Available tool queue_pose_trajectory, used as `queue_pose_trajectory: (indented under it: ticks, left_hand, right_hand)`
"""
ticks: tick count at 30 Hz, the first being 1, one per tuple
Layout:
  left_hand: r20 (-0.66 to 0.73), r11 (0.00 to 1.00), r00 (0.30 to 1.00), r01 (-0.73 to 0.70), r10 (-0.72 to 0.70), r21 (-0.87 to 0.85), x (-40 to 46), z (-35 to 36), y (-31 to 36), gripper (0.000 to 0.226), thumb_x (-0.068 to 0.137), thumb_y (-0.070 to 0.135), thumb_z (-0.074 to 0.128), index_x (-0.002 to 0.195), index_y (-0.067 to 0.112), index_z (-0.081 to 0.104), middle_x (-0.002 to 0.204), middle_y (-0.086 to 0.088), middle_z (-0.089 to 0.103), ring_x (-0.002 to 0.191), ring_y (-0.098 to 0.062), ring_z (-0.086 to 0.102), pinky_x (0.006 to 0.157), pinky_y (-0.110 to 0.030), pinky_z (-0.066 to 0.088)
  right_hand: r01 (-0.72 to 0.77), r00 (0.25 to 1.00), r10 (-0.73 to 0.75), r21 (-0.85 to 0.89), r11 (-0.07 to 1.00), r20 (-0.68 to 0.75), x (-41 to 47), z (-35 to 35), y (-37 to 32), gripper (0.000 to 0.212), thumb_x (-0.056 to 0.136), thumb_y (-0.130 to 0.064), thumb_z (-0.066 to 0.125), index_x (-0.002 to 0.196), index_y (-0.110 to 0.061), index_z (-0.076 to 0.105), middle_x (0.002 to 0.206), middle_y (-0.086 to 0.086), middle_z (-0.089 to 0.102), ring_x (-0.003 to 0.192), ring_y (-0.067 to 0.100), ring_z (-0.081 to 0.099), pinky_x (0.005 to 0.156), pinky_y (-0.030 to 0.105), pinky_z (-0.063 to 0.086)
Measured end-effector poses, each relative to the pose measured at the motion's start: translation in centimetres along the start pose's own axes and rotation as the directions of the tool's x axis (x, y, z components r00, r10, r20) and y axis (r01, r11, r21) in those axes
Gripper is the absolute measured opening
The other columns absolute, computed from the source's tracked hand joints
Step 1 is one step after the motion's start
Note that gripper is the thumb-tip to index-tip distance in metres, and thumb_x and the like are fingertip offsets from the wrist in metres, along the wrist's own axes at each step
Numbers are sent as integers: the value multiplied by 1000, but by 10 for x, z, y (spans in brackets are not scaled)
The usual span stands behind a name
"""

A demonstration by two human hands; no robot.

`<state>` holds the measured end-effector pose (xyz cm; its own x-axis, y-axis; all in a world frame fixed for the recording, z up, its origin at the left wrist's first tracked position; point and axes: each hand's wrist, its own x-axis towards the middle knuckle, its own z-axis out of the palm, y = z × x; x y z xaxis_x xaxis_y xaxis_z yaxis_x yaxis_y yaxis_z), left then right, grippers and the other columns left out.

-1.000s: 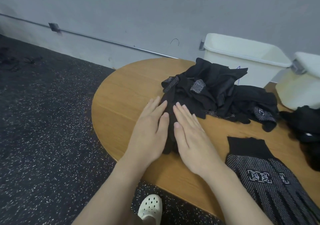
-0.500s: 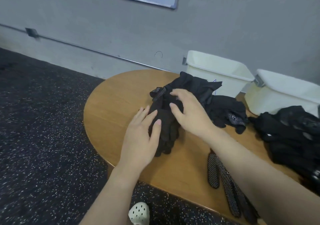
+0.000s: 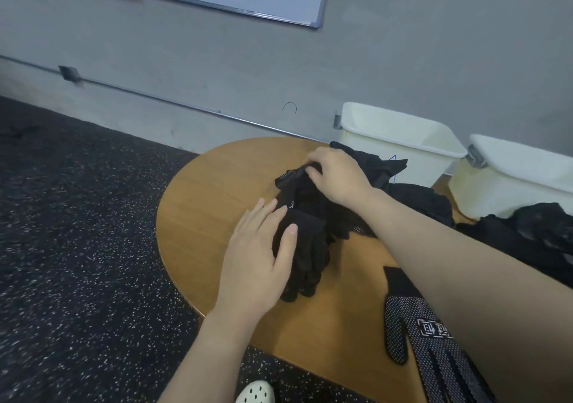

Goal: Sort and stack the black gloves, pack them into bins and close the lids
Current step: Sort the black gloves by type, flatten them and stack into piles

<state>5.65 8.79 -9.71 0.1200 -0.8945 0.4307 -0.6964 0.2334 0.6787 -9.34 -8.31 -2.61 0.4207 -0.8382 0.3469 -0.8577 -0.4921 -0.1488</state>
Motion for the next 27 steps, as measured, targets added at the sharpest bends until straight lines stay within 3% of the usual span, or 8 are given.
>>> queue_pose_trajectory:
  ticks: [5, 8, 10, 15, 19, 22, 25, 27]
  left_hand:
    - [-66, 999, 997, -47, 49, 26, 4, -3, 9, 44, 110, 40, 35, 143, 22, 59, 151, 5, 54, 150, -6, 32, 129, -31, 13]
    - [-104, 992, 987, -119, 122, 33, 3, -4, 19, 44, 109, 36, 36, 136, 18, 65, 145, 3, 60, 148, -8, 38, 129, -39, 13]
    - [-142, 986, 976, -166, 163, -11, 0, -1, 31, 43, 108, 32, 37, 132, 16, 68, 142, 3, 61, 146, -8, 41, 129, -41, 14]
    - [-158, 956, 959, -259, 237, -136, -16, 18, 68, 40, 106, 32, 39, 130, 18, 68, 141, 6, 61, 143, -10, 45, 128, -43, 21]
    - [-129, 915, 980, -188, 151, -357, -31, 38, 99, 35, 104, 32, 45, 132, 22, 65, 141, 11, 60, 140, -8, 48, 121, -31, 33]
    - [-126, 838, 992, -87, 22, -538, -36, 54, 122, 33, 103, 31, 53, 135, 25, 59, 136, 13, 61, 131, -2, 54, 112, -30, 45]
    - [61, 667, 995, 96, -76, -739, -35, 64, 139, 53, 95, 41, 65, 143, 28, 47, 143, 13, 57, 131, 0, 54, 111, -29, 45]
    - [165, 620, 984, 170, -66, -766, -34, 69, 148, 46, 93, 34, 68, 136, 28, 53, 135, 11, 64, 123, 2, 61, 104, -22, 49]
  right_hand:
    - [-146, 971, 202, 352, 925, -131, 12, -41, 3, 13, 96, -15, 62, 89, -14, 73, 81, 1, 67, 79, 21, 61, 75, 30, 46]
    - [-223, 928, 354, 584, 781, -119, 16, -77, 6, 13, 95, -16, 64, 83, -20, 69, 81, -3, 69, 76, 16, 62, 81, 35, 56]
    - [-214, 918, 382, 682, 700, -105, 9, -104, 9, 18, 96, -13, 61, 81, -20, 69, 81, -1, 70, 76, 17, 64, 83, 43, 62]
    - [-141, 919, 380, 811, 567, -105, -32, -166, 8, 21, 100, -2, 53, 87, -12, 66, 85, 7, 66, 74, 21, 61, 70, 35, 60]
    - [-147, 916, 390, 827, 542, -93, -78, -188, 14, 20, 101, -5, 56, 86, -13, 68, 82, 6, 66, 75, 22, 58, 68, 36, 56]
    - [-173, 906, 416, 833, 525, -74, -117, -193, 19, 17, 101, -6, 58, 89, -11, 69, 80, 4, 67, 72, 19, 61, 64, 31, 55]
    - [-198, 890, 454, 858, 474, -45, -155, -188, 29, 14, 102, -7, 58, 98, -4, 71, 85, 5, 71, 74, 16, 65, 65, 31, 56]
    - [-206, 882, 471, 881, 425, -21, -180, -180, 35, 14, 102, -6, 58, 102, -1, 71, 87, 8, 72, 73, 17, 66, 64, 30, 56]
